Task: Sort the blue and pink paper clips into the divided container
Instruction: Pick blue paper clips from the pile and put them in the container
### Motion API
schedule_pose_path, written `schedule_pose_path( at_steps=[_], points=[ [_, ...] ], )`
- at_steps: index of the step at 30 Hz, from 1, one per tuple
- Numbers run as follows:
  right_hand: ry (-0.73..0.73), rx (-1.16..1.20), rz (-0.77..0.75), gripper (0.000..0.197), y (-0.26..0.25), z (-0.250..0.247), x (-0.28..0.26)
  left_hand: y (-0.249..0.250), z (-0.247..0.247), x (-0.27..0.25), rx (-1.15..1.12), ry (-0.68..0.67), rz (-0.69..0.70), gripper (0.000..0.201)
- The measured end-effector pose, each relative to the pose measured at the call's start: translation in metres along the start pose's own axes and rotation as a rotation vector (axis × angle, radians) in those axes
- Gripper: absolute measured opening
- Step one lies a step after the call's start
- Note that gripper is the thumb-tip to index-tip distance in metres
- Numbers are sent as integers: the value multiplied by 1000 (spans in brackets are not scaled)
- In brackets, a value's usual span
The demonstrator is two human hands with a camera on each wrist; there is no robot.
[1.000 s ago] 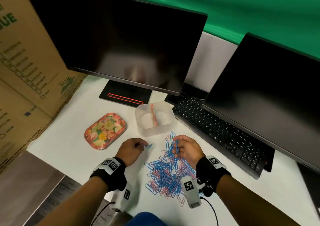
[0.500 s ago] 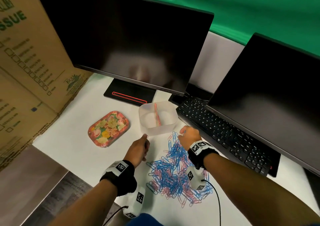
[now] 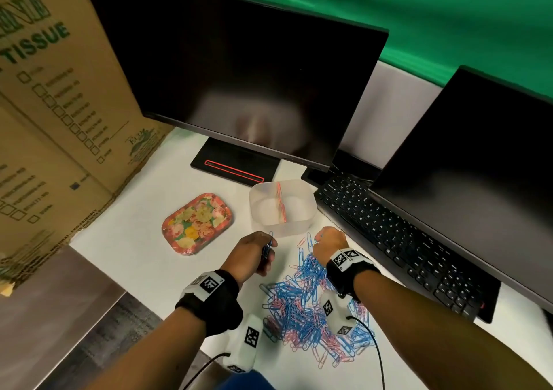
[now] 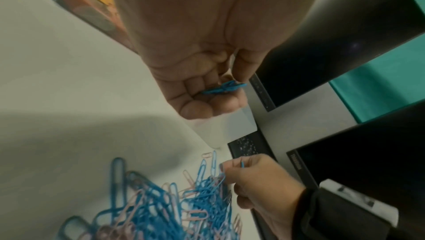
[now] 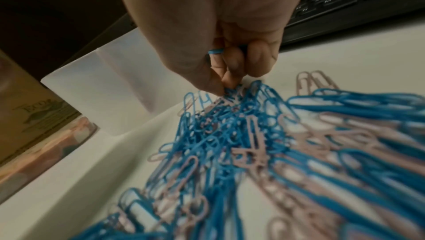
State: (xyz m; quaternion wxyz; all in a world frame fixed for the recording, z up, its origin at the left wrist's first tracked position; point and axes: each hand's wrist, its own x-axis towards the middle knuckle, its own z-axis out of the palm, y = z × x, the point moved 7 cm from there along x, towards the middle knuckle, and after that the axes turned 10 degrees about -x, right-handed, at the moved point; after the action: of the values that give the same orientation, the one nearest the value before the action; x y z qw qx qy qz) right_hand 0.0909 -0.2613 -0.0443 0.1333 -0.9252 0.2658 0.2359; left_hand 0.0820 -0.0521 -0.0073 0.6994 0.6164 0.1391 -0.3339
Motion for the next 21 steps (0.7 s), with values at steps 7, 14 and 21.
schedule_pose_path(
  at_steps=[7, 14, 21],
  points=[
    [64, 174, 3, 26, 19, -13, -9, 30, 4, -3, -98, -15, 40, 17],
    [-218, 947, -49, 6, -17, -44, -36, 64, -10, 12, -281, 114, 64, 17],
    [-324, 880, -197, 7, -105, -66, -36, 80, -10, 23, -191, 179, 39, 16]
  ],
)
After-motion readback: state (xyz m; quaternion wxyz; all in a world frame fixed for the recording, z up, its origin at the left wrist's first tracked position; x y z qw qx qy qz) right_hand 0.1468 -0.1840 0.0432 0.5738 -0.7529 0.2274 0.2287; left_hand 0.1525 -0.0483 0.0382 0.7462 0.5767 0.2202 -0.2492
